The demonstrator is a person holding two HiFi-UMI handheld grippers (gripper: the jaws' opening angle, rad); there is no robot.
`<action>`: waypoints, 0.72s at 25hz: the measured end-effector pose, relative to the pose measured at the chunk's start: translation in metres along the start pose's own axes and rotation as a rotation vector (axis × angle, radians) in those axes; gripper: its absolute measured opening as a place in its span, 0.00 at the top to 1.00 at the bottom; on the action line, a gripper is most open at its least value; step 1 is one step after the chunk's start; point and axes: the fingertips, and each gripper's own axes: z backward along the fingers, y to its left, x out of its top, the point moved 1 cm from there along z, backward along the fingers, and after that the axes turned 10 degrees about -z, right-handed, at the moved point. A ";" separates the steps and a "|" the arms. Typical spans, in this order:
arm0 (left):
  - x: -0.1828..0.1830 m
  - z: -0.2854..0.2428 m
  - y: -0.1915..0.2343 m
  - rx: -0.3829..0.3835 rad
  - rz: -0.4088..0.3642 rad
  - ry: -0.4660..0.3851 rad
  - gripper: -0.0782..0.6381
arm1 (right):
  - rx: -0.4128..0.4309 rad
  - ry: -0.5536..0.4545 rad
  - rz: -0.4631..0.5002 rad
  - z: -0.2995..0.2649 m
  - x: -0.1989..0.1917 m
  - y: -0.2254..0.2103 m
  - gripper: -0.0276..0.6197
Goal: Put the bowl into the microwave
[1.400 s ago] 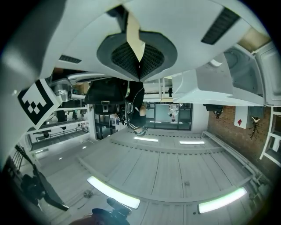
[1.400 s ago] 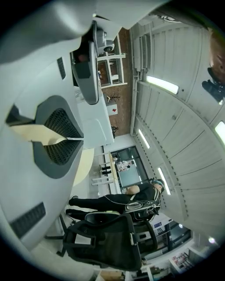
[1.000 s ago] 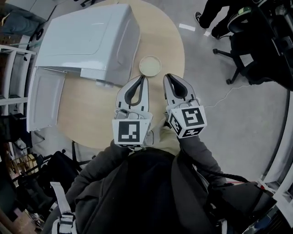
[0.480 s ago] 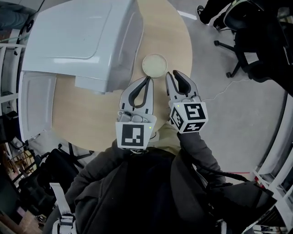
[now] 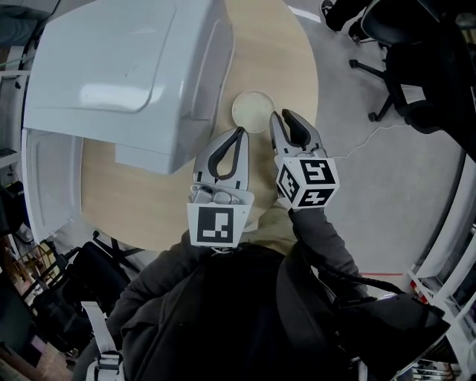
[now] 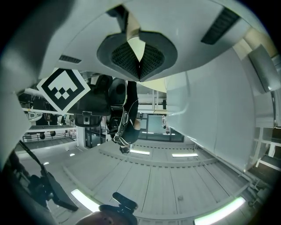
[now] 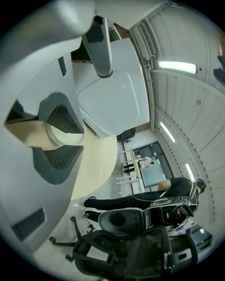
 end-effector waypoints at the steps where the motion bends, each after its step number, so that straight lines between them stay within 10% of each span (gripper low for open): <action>1: -0.002 -0.001 0.001 0.000 0.004 0.004 0.88 | -0.005 0.008 -0.004 -0.003 -0.002 -0.002 0.85; 18: -0.022 -0.011 0.010 -0.030 0.039 0.045 0.88 | -0.034 0.088 -0.057 -0.033 -0.022 -0.012 0.87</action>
